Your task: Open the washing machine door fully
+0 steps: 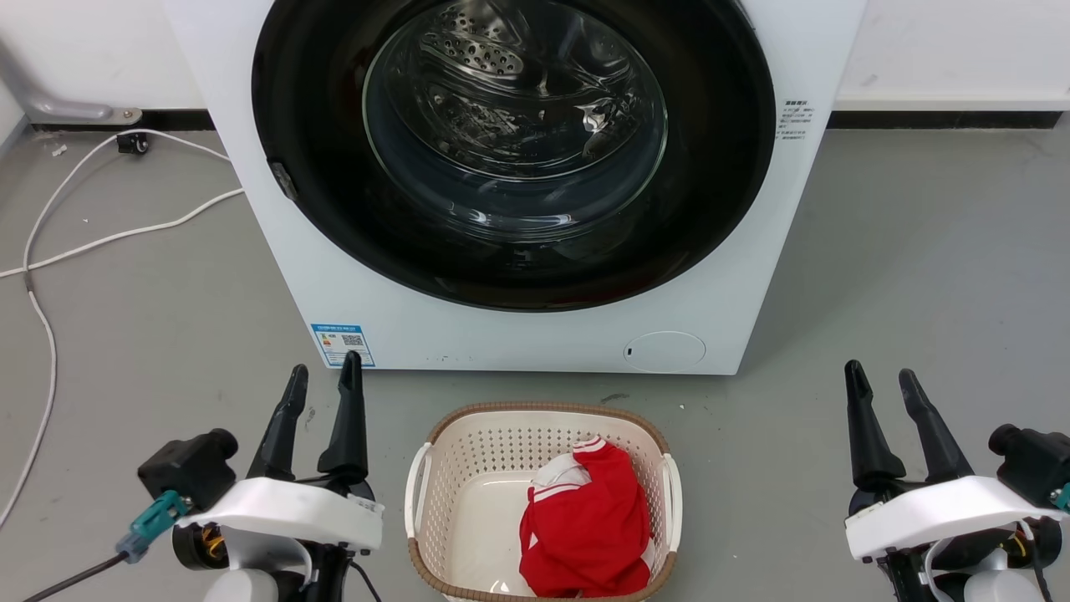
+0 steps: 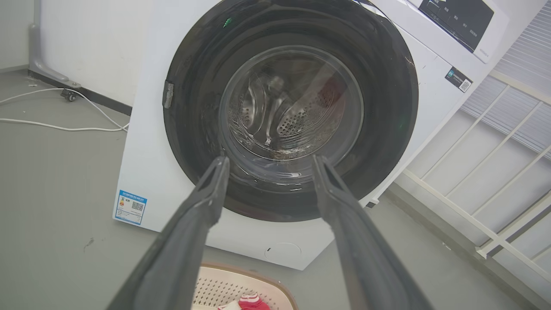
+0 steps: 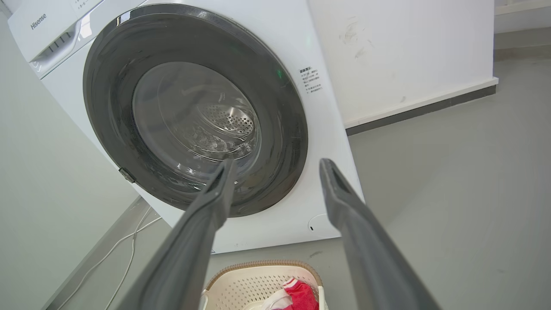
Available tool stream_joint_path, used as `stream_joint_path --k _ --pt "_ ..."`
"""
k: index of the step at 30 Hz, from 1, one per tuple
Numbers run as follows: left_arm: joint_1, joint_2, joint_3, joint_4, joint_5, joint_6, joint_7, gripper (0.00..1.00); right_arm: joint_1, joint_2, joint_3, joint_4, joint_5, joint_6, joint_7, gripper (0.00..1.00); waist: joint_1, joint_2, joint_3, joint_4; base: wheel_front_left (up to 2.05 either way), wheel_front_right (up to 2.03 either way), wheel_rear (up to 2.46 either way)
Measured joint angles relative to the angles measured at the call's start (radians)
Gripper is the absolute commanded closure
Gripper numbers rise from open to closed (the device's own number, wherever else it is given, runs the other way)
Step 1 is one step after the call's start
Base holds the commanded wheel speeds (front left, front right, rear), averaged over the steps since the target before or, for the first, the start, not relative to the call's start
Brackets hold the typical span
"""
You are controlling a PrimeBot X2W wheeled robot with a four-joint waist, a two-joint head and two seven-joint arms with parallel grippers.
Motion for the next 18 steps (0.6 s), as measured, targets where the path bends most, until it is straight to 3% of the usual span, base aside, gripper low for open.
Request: stream_joint_path --k 18 --pt "0.0 0.04 -0.078 0.031 0.219 0.059 -0.047 0.0 0.006 0.0 0.009 -0.011 -0.202 0.0 0.009 0.0 0.0001 0.0 -0.002 0.005 0.0 0.0 0.0"
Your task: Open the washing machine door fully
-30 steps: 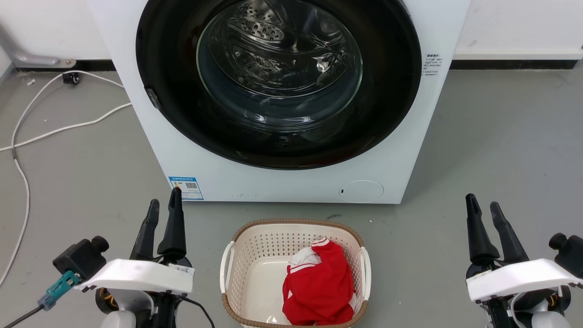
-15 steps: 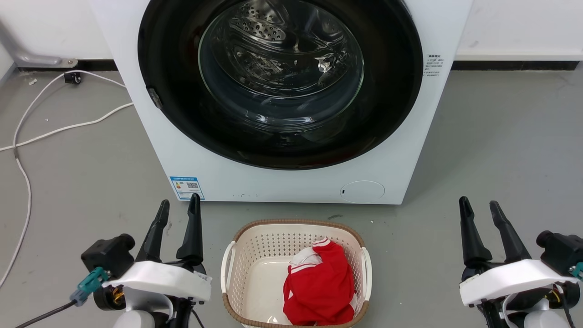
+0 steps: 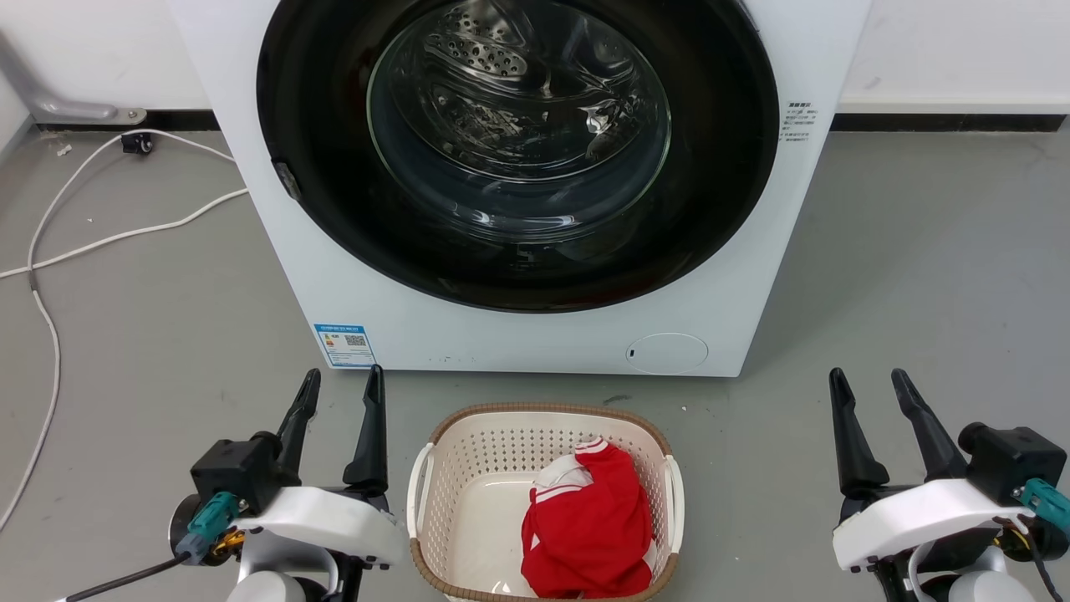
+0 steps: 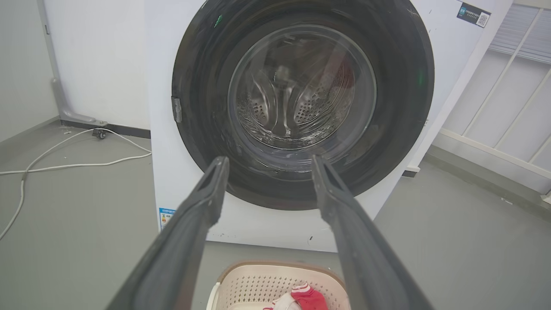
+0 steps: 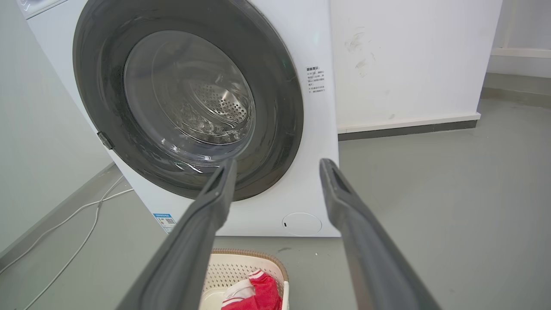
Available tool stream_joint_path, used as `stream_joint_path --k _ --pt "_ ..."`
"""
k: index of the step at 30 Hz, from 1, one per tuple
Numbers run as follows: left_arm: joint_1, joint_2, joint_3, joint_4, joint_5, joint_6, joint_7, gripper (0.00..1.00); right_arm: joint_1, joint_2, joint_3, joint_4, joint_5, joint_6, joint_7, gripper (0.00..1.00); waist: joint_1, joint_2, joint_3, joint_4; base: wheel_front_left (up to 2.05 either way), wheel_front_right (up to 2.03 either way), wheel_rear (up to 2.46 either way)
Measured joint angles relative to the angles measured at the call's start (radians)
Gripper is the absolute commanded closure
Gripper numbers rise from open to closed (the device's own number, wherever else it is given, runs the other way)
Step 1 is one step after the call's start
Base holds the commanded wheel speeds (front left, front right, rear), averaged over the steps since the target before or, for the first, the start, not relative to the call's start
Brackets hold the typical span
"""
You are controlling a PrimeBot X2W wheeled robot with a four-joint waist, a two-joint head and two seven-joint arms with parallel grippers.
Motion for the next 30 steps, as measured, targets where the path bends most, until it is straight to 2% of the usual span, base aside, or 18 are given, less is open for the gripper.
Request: stream_joint_path --k 14,30 --pt "-0.003 0.019 -0.049 0.0 0.111 0.034 -0.031 0.0 0.008 0.0 0.007 -0.011 -0.115 0.0 0.008 0.0 0.0 0.0 -0.002 -0.001 0.0 0.0 0.0" --pt "0.001 0.014 -0.055 -0.005 0.211 0.055 -0.062 0.0 0.01 0.0 0.011 -0.02 -0.209 0.0 -0.007 0.0 0.0 0.0 0.001 0.003 0.0 0.0 0.0"
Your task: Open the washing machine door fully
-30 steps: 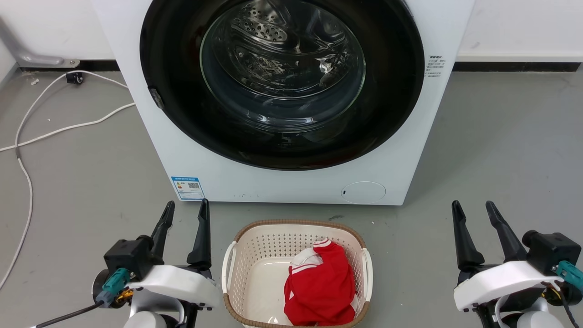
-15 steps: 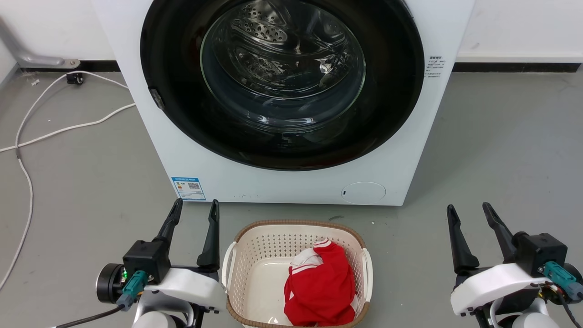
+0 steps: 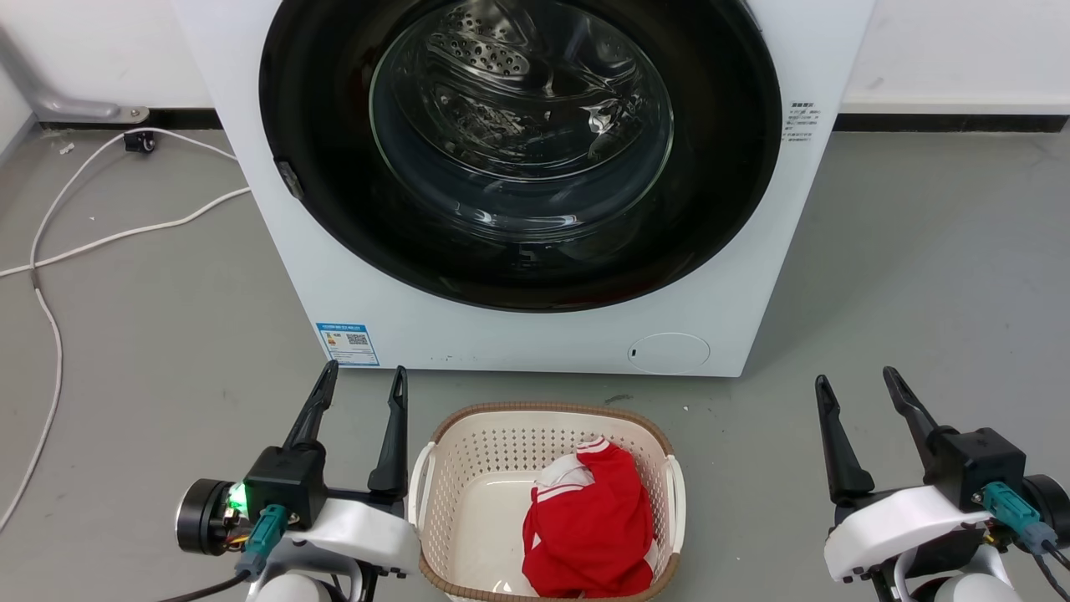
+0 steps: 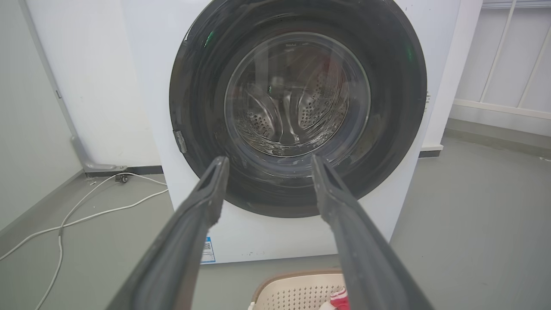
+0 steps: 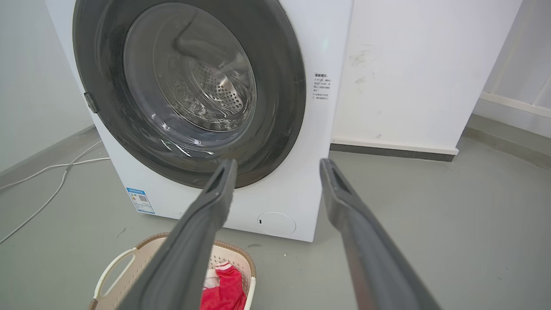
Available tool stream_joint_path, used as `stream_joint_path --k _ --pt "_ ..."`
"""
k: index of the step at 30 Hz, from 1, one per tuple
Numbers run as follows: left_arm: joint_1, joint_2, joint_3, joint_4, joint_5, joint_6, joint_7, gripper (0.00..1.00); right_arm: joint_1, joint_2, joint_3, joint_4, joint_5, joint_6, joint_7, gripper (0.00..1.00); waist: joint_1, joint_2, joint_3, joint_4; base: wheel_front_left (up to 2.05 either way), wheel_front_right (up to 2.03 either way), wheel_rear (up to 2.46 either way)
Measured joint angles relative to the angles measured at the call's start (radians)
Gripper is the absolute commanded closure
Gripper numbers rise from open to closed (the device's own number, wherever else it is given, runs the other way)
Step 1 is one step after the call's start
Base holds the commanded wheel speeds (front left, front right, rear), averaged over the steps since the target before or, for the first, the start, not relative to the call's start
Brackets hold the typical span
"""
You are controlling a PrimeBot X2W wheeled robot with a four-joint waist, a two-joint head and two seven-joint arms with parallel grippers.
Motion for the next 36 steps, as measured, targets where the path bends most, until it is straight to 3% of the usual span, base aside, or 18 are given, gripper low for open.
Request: stream_joint_path --k 14,28,29,30,36 --pt "0.002 -0.014 0.001 0.001 0.085 -0.001 -0.023 0.0 0.004 0.0 0.007 -0.006 -0.086 0.0 -0.007 0.0 0.0 0.0 0.006 0.004 0.0 0.0 0.0" --pt "0.002 -0.024 0.017 0.011 0.09 -0.012 -0.025 0.0 0.003 0.0 0.007 -0.001 -0.076 0.0 -0.005 0.0 0.0 0.0 0.009 0.001 0.0 0.0 0.0" --pt "0.002 -0.025 0.017 0.011 0.091 -0.013 -0.025 0.0 0.003 0.0 0.006 0.0 -0.07 0.0 -0.003 0.58 0.0 0.0 0.009 0.001 0.0 0.0 0.0" --pt "0.002 -0.025 0.018 0.011 0.092 -0.013 -0.025 0.0 0.003 0.0 0.005 0.001 -0.066 0.0 -0.002 1.0 0.0 0.0 0.009 0.001 0.0 0.0 0.0" --pt "0.003 -0.028 0.022 0.008 0.093 -0.014 -0.025 0.0 0.001 0.0 0.003 -0.008 -0.008 0.0 -0.029 1.0 -0.0001 0.0 0.008 0.003 0.0 0.0 0.0"
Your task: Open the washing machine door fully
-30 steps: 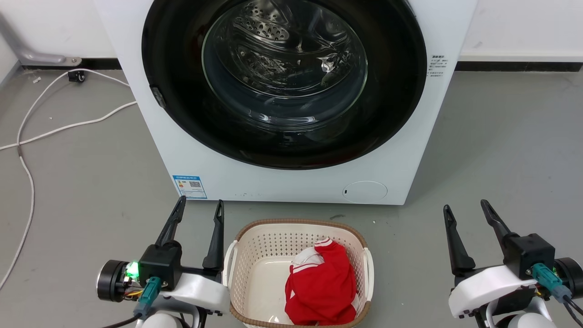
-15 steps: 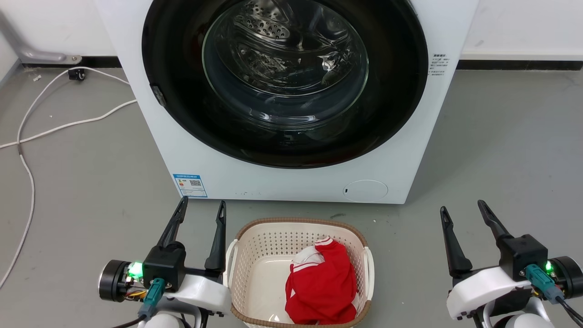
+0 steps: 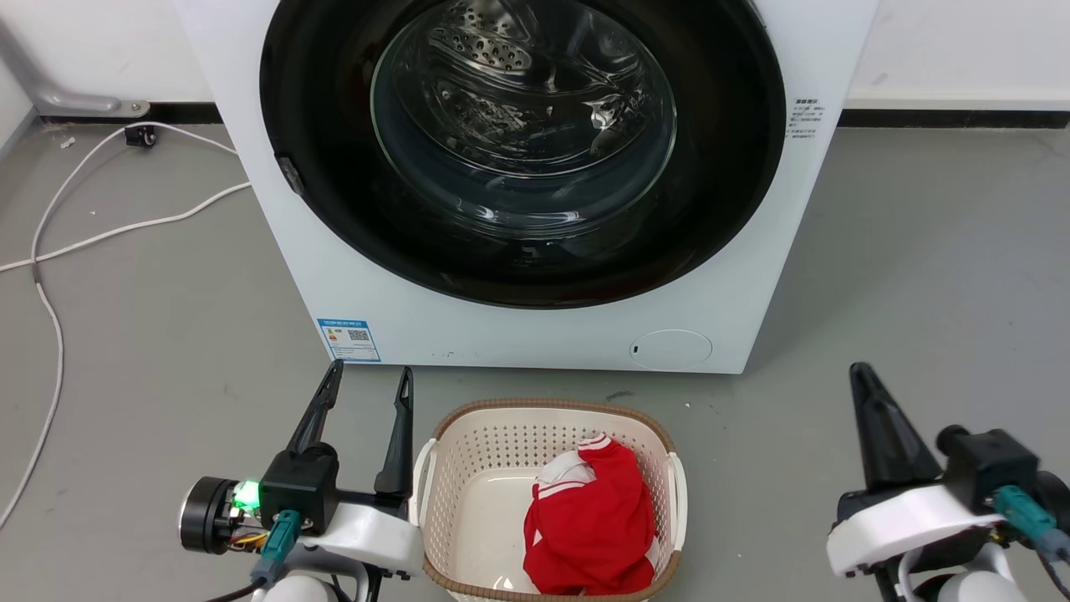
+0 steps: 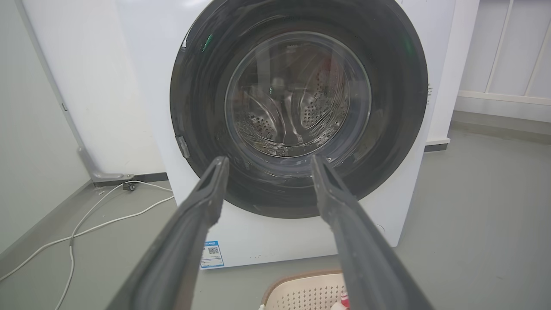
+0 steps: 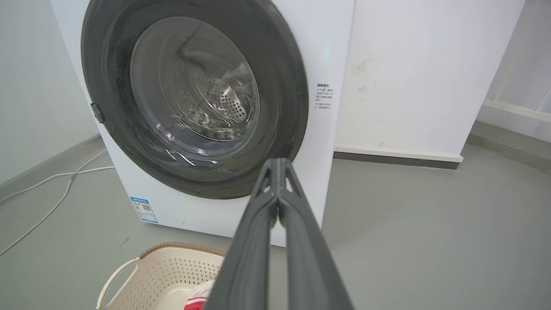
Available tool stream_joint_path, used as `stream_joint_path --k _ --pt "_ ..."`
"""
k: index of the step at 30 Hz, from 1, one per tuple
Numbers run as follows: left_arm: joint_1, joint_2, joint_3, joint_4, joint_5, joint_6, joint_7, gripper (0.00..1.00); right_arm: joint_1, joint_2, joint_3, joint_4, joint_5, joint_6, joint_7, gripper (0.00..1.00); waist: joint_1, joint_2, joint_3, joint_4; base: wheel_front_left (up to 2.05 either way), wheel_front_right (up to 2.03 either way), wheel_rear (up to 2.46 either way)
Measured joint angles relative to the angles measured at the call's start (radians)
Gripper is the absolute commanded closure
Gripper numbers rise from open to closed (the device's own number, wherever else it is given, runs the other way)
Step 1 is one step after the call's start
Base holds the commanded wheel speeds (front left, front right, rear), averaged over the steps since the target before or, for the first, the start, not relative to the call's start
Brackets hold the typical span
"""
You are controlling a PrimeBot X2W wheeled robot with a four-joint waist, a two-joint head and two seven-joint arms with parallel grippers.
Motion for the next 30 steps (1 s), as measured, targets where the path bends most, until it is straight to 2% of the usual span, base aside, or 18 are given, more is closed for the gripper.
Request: stream_joint_path --k 3,4,6,8,12,14,16,22,30 --pt "0.0 -0.002 0.005 -0.007 -0.001 0.0 -0.001 0.0 -0.009 0.0 -0.016 -0.014 0.065 0.0 -0.034 1.0 0.0 0.0 0.001 0.0 0.0 0.0 0.0" --pt "0.0 -0.003 0.006 -0.009 -0.002 0.0 -0.001 0.0 -0.013 0.0 -0.023 -0.016 0.132 0.0 -0.047 1.0 0.0 0.0 0.001 -0.001 0.0 0.0 0.0" --pt "0.001 -0.004 0.008 -0.012 -0.001 0.0 -0.001 0.0 -0.026 0.0 -0.026 -0.009 0.334 0.0 -0.061 1.0 0.0 0.0 0.002 -0.001 0.0 0.0 0.0" --pt "0.001 -0.007 0.008 -0.015 -0.001 -0.001 -0.001 0.0 -0.044 0.001 -0.027 -0.003 0.593 0.0 -0.072 1.0 0.0 0.0 0.005 -0.002 0.0 0.0 0.0" --pt "0.0 -0.01 0.015 -0.018 -0.002 -0.002 -0.001 0.0 -0.119 0.002 -0.082 0.013 1.014 0.0 -0.066 1.0 0.0 0.0 0.017 -0.005 0.0 0.0 0.0" --pt "-0.002 -0.012 0.015 -0.021 -0.001 -0.002 -0.001 0.0 -0.162 0.002 -0.116 0.027 1.175 0.0 -0.029 1.0 0.0 0.0 0.026 -0.006 0.0 0.0 0.0" --pt "-0.008 -0.014 0.017 -0.023 -0.002 -0.001 -0.001 0.0 -0.212 0.002 -0.15 0.045 1.289 0.0 0.029 1.0 0.0001 -0.0001 0.037 -0.007 0.0 0.0 0.0" --pt "-0.039 -0.019 0.019 -0.037 -0.001 0.001 -0.001 0.0 -0.399 -0.05 -0.241 0.158 1.436 0.0 0.139 1.0 0.0001 -0.0001 0.078 -0.008 0.0 0.0 0.0" --pt "-0.106 -0.023 0.019 -0.056 -0.002 0.0 -0.001 0.0 -0.725 -0.184 -0.24 0.424 1.44 0.0 0.268 1.0 0.0001 0.0 0.161 0.0 0.0 0.0 0.0"
